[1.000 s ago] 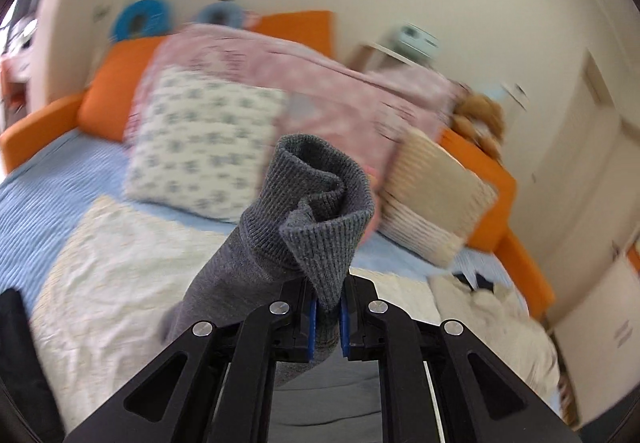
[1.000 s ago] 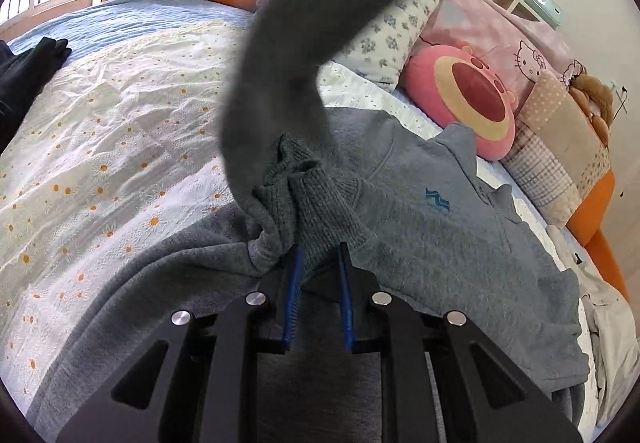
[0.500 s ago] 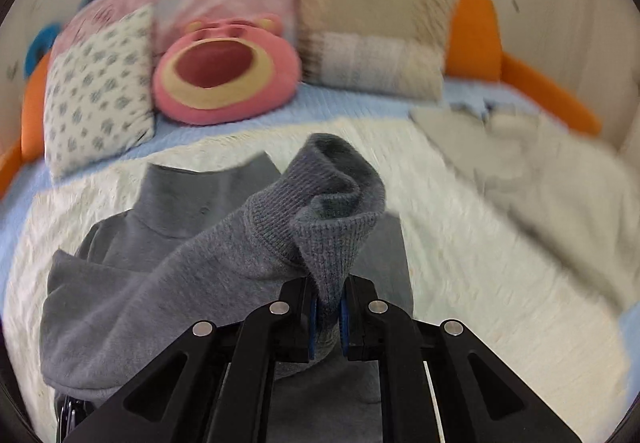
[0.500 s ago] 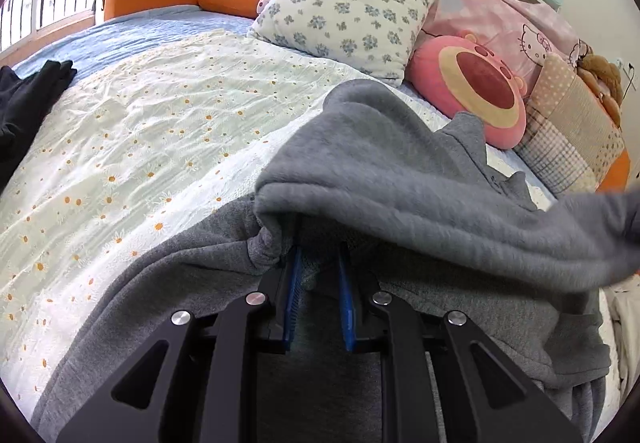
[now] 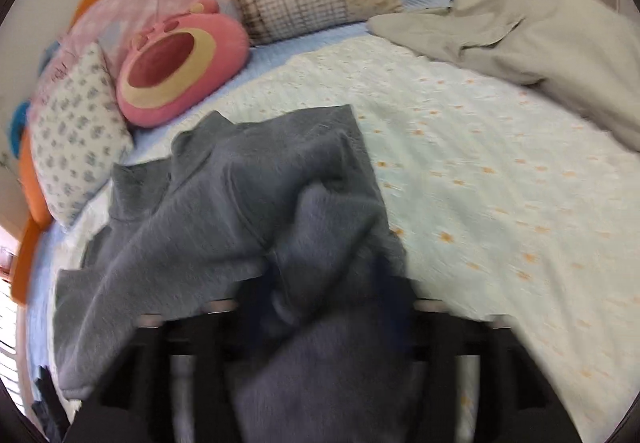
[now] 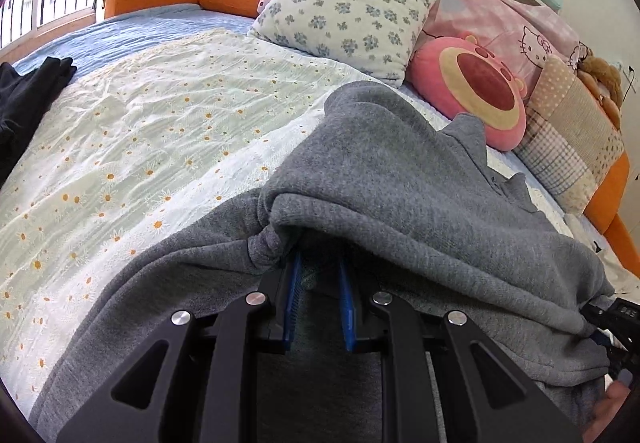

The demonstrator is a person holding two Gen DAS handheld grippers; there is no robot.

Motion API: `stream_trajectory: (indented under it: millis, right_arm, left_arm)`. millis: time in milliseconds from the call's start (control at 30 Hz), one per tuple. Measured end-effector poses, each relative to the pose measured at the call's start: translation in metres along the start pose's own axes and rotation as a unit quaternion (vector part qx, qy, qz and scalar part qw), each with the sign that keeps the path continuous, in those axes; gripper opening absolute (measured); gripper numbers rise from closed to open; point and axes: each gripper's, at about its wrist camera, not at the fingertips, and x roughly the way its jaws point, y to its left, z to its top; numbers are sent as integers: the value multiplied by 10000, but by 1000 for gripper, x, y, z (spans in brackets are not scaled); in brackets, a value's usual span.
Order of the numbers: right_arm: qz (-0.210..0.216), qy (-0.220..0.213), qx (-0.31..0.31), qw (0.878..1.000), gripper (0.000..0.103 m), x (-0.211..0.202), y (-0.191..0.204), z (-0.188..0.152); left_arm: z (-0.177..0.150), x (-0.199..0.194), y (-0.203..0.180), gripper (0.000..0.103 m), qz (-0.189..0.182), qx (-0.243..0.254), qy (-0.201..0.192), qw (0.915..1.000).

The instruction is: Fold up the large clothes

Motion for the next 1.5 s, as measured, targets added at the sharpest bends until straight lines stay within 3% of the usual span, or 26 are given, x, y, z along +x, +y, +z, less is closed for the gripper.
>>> stream_trajectory:
  millis: [33, 167, 233, 300, 367, 433, 533, 633, 700, 767, 833, 900, 1133, 1333, 1500]
  right_arm:
    - [12, 0, 13, 10000, 19, 0, 0, 0]
    - [-32, 7, -44, 10000, 19, -1, 1, 0]
    - [-118, 20, -171, 9998, 19, -3, 3, 0]
    - [-125, 17, -375, 9992, 19, -8, 5, -1]
    - [249, 47, -539, 9982, 19, -16, -2, -9]
    - [672, 126, -418, 9968, 20, -32, -26, -23]
    - [1054, 281, 180, 9939, 32, -57, -78, -42]
    - [854, 258, 600, 9942, 36, -85, -143, -60]
    - [680, 222, 982, 9926, 36, -99, -194, -66]
    - [406, 206, 1291, 9906, 36, -105, -238, -63]
    - [261, 183, 1510, 9880, 37, -105, -271, -59]
    - [70, 255, 1678, 9855, 37, -97, -304, -52]
    - [72, 356, 2453, 9688, 37, -58, -373, -40]
    - [140, 489, 2534, 9660, 37, -30, -378, -33]
    - [86, 763, 2198, 9725, 35, -10, -374, -44]
  left_arm:
    - [-2, -11, 6, 100, -566, -40, 118, 9983]
    - [-6, -56, 48, 100, -1598, -440, 368, 9855]
    - [-5, -81, 79, 100, -1950, -787, 279, 9772]
    - [-1, -121, 127, 100, -2201, -1164, -48, 9685]
    - [3, -151, 164, 100, -2054, -1258, -394, 9697]
    - [3, -177, 207, 100, -1594, -1265, -742, 9763]
    - [-3, -189, 255, 100, -1326, -1453, -956, 9758]
    - [-20, -177, 302, 100, -1230, -1734, -1032, 9717]
    - [-38, -146, 321, 100, -965, -1890, -1014, 9720]
    - [-56, -97, 335, 100, -777, -2176, -642, 9708]
    - [-74, -55, 342, 100, -913, -2518, -288, 9630]
    - [-84, -36, 341, 100, -911, -2631, -236, 9602]
    - [-90, -16, 307, 100, -734, -2273, -535, 9696]
    - [-102, 18, 304, 99, -608, -2111, -208, 9753]
    - [-129, 44, 319, 87, -671, -2142, -111, 9744]
